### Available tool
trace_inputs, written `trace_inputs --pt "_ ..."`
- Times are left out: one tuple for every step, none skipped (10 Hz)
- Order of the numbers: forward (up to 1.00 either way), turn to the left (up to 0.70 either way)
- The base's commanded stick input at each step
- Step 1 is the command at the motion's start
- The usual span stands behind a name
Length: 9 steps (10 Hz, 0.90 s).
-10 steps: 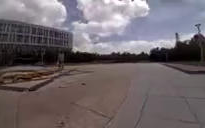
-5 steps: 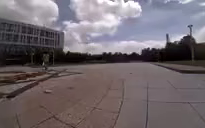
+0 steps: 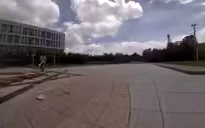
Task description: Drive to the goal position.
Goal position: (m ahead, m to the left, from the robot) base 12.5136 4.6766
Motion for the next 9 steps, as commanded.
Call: trace_inputs --pt "0.70 0.00" --pt "0.70 0.00" --pt "0.70 0.00" --pt "0.70 0.00" --pt "0.70 0.00" --pt "0.70 0.00" --pt "0.70 0.00" --pt "0.70 0.00" --pt "0.70 0.00"
